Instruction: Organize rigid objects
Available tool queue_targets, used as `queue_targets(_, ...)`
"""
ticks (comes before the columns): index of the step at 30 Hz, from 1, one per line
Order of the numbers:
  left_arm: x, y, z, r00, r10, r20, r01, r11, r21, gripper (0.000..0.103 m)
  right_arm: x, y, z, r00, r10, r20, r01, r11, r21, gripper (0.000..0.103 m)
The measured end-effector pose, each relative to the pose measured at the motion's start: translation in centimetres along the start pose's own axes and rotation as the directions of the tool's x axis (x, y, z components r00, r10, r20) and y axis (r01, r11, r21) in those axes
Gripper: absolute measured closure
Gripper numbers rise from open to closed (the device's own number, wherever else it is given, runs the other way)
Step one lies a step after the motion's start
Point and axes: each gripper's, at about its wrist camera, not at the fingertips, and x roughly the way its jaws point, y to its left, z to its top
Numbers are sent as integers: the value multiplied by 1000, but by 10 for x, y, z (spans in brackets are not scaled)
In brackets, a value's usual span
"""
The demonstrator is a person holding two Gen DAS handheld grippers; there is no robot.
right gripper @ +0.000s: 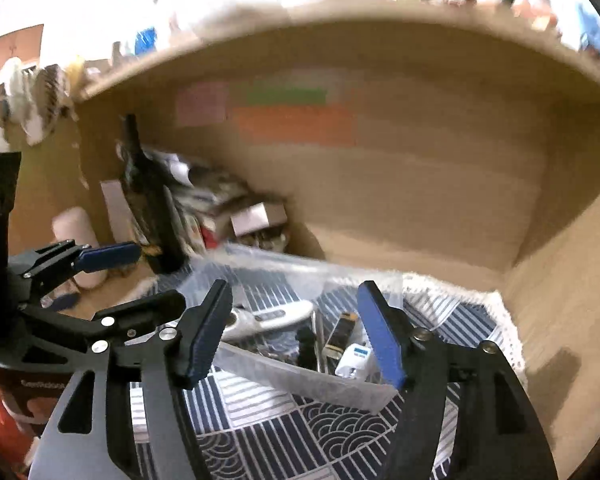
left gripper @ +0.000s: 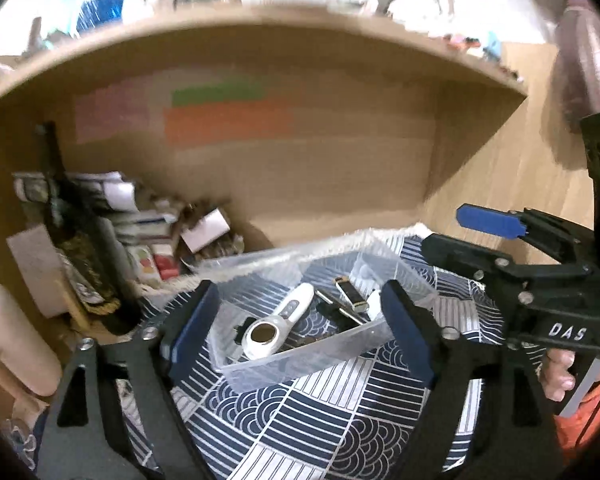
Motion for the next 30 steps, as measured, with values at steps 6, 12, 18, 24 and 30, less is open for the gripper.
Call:
queue_targets(6,-45,0,-4,994,27,110,-29,1000,12,1,-34,11,-2,995,-16,94,15,1000,14,21)
queue_targets(12,-69,-2,-11,988,22,150,-23,1000,6,0,-55,20,-10,991,-10,131,8,1000,20,15)
queue_targets(18,-78,-4,-16,986,28,166,-28,1000,-4,0,-65,23,-17,990,-1,140,-4,999,33,12)
queue_targets(24,-78,-3,-17,986,26,165,-23,1000,-19,0,-67,25,-21,990,-4,139,-1,999,39,8)
queue_targets(30,-74,-1,-17,987,27,158,-24,1000,-20,0,-68,24,-21,990,-5,144,-2,999,46,8)
